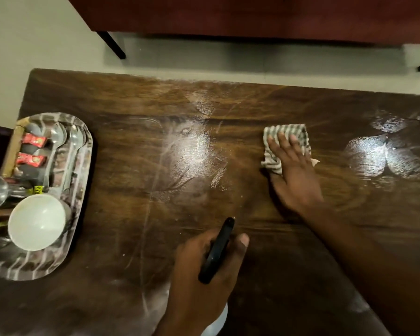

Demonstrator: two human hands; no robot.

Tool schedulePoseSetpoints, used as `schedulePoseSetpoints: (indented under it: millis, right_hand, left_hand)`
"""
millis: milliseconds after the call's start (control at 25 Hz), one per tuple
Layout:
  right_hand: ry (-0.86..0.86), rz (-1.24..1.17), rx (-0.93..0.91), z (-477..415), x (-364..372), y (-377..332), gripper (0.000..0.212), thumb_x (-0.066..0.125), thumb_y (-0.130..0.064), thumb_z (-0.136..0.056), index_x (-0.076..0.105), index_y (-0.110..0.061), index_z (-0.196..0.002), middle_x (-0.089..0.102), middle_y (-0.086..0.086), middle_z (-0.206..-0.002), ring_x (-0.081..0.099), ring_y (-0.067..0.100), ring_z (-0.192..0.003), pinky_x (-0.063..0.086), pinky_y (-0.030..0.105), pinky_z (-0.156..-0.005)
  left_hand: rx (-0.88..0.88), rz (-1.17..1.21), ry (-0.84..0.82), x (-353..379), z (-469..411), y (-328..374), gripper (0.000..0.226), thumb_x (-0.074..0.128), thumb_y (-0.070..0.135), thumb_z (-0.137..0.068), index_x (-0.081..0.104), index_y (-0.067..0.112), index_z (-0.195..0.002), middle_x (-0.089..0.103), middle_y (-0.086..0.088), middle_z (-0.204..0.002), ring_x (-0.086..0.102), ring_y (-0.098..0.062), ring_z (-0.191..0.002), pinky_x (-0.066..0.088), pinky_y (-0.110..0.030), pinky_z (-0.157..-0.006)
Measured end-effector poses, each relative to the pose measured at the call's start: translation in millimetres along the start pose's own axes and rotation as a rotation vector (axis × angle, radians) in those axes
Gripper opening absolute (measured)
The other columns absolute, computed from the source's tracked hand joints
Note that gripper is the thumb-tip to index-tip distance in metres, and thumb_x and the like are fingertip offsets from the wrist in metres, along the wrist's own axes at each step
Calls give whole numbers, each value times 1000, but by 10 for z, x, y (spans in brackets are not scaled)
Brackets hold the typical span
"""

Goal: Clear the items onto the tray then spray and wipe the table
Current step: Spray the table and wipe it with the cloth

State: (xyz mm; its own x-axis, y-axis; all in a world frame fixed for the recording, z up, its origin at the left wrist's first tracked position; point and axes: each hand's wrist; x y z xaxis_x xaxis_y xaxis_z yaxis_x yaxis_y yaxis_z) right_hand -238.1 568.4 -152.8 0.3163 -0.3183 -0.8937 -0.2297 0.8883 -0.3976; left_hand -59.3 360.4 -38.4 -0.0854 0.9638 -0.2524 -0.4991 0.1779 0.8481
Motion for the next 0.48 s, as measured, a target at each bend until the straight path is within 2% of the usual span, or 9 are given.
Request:
schedulePoseSetpoints:
  millis: [40, 80, 120, 160, 240, 320, 360, 400, 480]
  right_hand:
    - [63, -64, 142, -5, 94, -214, 77, 40, -50, -97, 20, -35, -170, 11, -6, -179, 0, 21, -167, 5, 54, -135]
    - [84, -93, 202, 23, 223, -435, 78, 39, -51, -98, 19, -33, -170, 11, -5, -179, -1, 22, -167, 1, 51, -134]
    - [74, -69, 165, 98, 346, -638, 79, 42, -50, -98, 17, -32, -171, 11, -4, -179, -2, 23, -167, 0, 49, -134]
    - [34, -6, 32, 220, 466, -806, 81, 48, -47, -98, 16, -32, -171, 12, -3, -179, -2, 23, -166, 0, 47, -134]
    - [-84, 159, -455, 562, 684, -933, 82, 59, -42, -97, 21, -30, -169, 21, -2, -177, 4, 22, -165, 3, 46, -133]
    - [-256, 269, -882, 780, 706, -763, 73, 59, -40, -103, 29, -28, -168, 27, -4, -176, 9, 19, -166, 11, 49, -133]
    - [-325, 295, -971, 789, 612, -589, 71, 59, -38, -104, 29, -28, -168, 26, -5, -176, 8, 19, -166, 14, 50, -133]
    - [-362, 322, -952, 785, 492, -409, 73, 57, -38, -105, 24, -30, -169, 21, -6, -178, 5, 18, -167, 13, 49, -134]
    - [-344, 301, -658, 804, 280, -121, 80, 54, -42, -102, 13, -35, -171, 8, -8, -180, -2, 17, -167, 8, 49, -134]
  left_hand:
    - [13, 1, 0, -12, 29, -25, 51, 77, 42, -95, 48, 18, -60, 48, -18, -57, 51, -36, -50, 41, -46, -50]
    - [22, 5, -1, -26, 54, -38, 52, 77, 44, -94, 48, 18, -60, 48, -19, -57, 51, -37, -50, 41, -47, -50]
    - [28, 10, -2, -38, 69, -53, 52, 76, 47, -92, 49, 16, -60, 49, -19, -57, 51, -37, -49, 42, -49, -50]
    - [35, 19, -9, -53, 84, -75, 52, 75, 52, -90, 53, 15, -62, 50, -19, -56, 52, -36, -48, 44, -51, -50]
    - [50, 42, -32, -83, 112, -129, 46, 75, 57, -86, 64, 16, -69, 57, -12, -57, 58, -29, -48, 49, -50, -53]
    - [78, 26, -54, -156, 143, -209, 33, 76, 55, -86, 73, 22, -79, 67, 0, -62, 66, -14, -54, 55, -38, -57]
    - [86, 31, -61, -185, 169, -247, 29, 77, 52, -87, 75, 24, -81, 68, 4, -63, 66, -10, -54, 54, -32, -58]
    - [70, 50, -73, -211, 197, -267, 28, 78, 49, -90, 73, 25, -78, 65, 5, -59, 63, -9, -52, 52, -30, -57]
    - [7, 66, -82, -271, 248, -303, 39, 79, 46, -94, 62, 25, -66, 53, 5, -52, 54, -13, -46, 48, -35, -53]
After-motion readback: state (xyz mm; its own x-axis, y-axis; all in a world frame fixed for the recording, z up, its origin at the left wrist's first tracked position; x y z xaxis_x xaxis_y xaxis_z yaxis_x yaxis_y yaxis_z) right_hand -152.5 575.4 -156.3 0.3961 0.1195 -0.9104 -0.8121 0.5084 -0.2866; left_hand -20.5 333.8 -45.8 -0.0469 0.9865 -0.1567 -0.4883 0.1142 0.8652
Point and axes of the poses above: each hand's wrist, its own z-axis away from the middle knuckle, its own x-axis out of the palm, y = z × x
